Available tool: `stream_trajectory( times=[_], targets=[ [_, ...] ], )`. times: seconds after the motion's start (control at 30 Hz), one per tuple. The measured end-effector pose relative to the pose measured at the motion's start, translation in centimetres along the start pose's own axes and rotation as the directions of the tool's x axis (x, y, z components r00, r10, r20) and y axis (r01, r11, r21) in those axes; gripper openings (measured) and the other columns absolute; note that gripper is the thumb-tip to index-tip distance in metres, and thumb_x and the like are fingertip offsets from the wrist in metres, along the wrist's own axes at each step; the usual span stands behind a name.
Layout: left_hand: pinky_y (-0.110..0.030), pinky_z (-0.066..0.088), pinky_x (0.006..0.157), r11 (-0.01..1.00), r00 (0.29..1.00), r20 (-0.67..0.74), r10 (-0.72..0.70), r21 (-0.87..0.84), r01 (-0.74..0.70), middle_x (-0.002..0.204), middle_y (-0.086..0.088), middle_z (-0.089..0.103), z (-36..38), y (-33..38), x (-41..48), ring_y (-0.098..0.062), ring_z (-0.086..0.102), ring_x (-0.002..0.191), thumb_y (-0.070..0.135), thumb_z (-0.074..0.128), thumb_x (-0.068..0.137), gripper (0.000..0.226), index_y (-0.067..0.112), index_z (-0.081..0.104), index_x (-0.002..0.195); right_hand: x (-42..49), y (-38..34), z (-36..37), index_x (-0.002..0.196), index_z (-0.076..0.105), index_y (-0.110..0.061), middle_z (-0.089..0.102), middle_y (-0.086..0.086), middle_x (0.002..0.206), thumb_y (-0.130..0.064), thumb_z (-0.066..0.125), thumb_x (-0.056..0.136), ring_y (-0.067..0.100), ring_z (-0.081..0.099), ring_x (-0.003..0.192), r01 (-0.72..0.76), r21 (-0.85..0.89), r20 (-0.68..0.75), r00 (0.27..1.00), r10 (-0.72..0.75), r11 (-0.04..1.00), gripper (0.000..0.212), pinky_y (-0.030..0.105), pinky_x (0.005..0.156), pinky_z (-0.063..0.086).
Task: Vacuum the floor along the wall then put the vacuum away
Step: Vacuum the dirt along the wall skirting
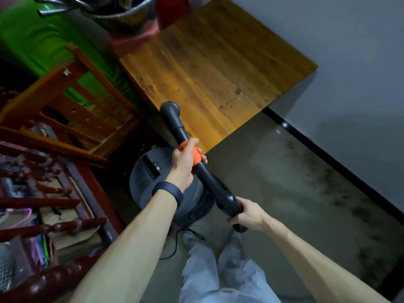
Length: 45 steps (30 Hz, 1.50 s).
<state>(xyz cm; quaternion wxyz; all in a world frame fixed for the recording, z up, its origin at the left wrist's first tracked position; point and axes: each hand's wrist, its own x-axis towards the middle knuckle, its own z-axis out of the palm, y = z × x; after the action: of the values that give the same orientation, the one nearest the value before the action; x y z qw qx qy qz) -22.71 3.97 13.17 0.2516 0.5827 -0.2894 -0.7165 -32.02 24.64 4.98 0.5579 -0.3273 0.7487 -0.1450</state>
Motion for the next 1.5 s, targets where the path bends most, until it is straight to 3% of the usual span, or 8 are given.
stream_trajectory(
  times=[0.27,0.4,0.53,0.7,0.9,1.13,1.37,1.5],
  targets=[
    [-0.037,0.051,0.056,0.925,0.949,0.290,0.119,0.314,-0.212,0.060,-0.003,0.057,5.8,0.5,-5.3,-0.023,0.055,0.045,0.020,0.069,0.086,0.030,0.003,0.053,0.104,-4.4,0.1,-3.5,0.109,0.071,-0.017,0.075,0.002,0.099,-0.020,0.070,0.058,0.018,0.067,0.094,-0.070,0.360,0.089,0.995,0.041,0.930,0.051,0.036,0.082,0.054],
    [-0.037,0.055,0.065,0.766,0.877,0.478,0.054,0.543,-0.343,0.065,-0.005,0.064,7.3,-2.1,-8.0,-0.024,0.065,0.055,0.020,0.067,0.090,0.024,0.007,0.055,0.106,-8.3,0.3,-7.3,0.124,0.069,-0.023,0.076,-0.005,0.117,-0.045,0.061,0.092,0.016,0.067,0.115,-0.005,0.838,-0.087,0.986,0.144,0.546,0.040,0.040,0.097,0.049],
    [-0.041,0.062,0.072,0.601,0.781,0.604,-0.158,0.686,-0.410,0.080,-0.004,0.068,8.5,-5.6,-10.0,-0.020,0.071,0.065,0.039,0.069,0.080,0.062,0.017,0.049,0.135,-12.3,0.5,-11.2,0.131,0.063,-0.020,0.076,-0.003,0.119,-0.069,0.045,0.094,0.018,0.066,0.118,0.241,0.912,-0.326,0.917,0.231,0.333,0.063,0.045,0.106,0.045],
    [-0.035,0.060,0.071,0.354,0.626,0.724,-0.290,0.689,-0.633,0.083,-0.002,0.067,10.3,-8.6,-13.7,-0.017,0.068,0.071,0.038,0.064,0.089,0.027,0.028,0.052,0.112,-17.1,0.5,-12.1,0.123,0.070,-0.019,0.077,-0.006,0.113,-0.062,0.055,0.094,0.011,0.070,0.110,0.307,0.783,-0.492,0.838,0.235,0.541,0.053,0.039,0.098,0.045],
    [-0.026,0.054,0.067,0.258,0.546,0.716,-0.434,0.680,-0.686,0.089,-0.001,0.067,10.7,-11.2,-14.3,-0.015,0.066,0.072,0.039,0.065,0.086,0.033,0.021,0.049,0.108,-17.9,2.0,-8.4,0.117,0.070,-0.019,0.073,-0.009,0.109,-0.045,0.071,0.092,0.007,0.068,0.103,0.287,0.641,-0.690,0.622,0.370,0.712,0.036,0.025,0.089,0.051],
    [-0.031,0.054,0.082,0.200,0.517,0.682,-0.517,0.683,-0.702,0.081,0.010,0.069,8.8,-14.2,-13.4,-0.012,0.064,0.078,0.041,0.074,0.071,0.022,0.030,0.059,0.083,-18.3,3.2,-7.9,0.104,0.068,-0.026,0.072,-0.014,0.098,-0.045,0.070,0.093,-0.001,0.066,0.094,0.361,0.628,-0.759,0.479,0.441,0.689,0.022,0.016,0.078,0.047],
    [-0.036,0.053,0.090,-0.051,0.387,0.660,-0.644,0.467,-0.883,0.102,0.008,0.071,14.4,-15.3,-12.3,-0.019,0.066,0.094,0.053,0.069,0.076,0.041,0.039,0.055,0.112,-18.6,8.0,-10.9,0.101,0.073,-0.016,0.078,0.002,0.098,-0.053,0.070,0.090,0.020,0.073,0.095,0.527,0.664,-0.732,0.310,0.607,0.531,0.038,0.041,0.091,0.057],
    [-0.040,0.054,0.085,-0.165,0.382,0.668,-0.638,0.366,-0.916,0.101,-0.003,0.069,18.5,-17.6,-12.9,-0.029,0.065,0.089,0.053,0.064,0.083,0.044,0.031,0.047,0.118,-17.6,11.1,-13.5,0.105,0.068,-0.022,0.077,0.003,0.104,-0.057,0.066,0.091,0.021,0.072,0.099,0.580,0.693,-0.676,0.317,0.665,0.428,0.039,0.045,0.094,0.057]
  ],
)
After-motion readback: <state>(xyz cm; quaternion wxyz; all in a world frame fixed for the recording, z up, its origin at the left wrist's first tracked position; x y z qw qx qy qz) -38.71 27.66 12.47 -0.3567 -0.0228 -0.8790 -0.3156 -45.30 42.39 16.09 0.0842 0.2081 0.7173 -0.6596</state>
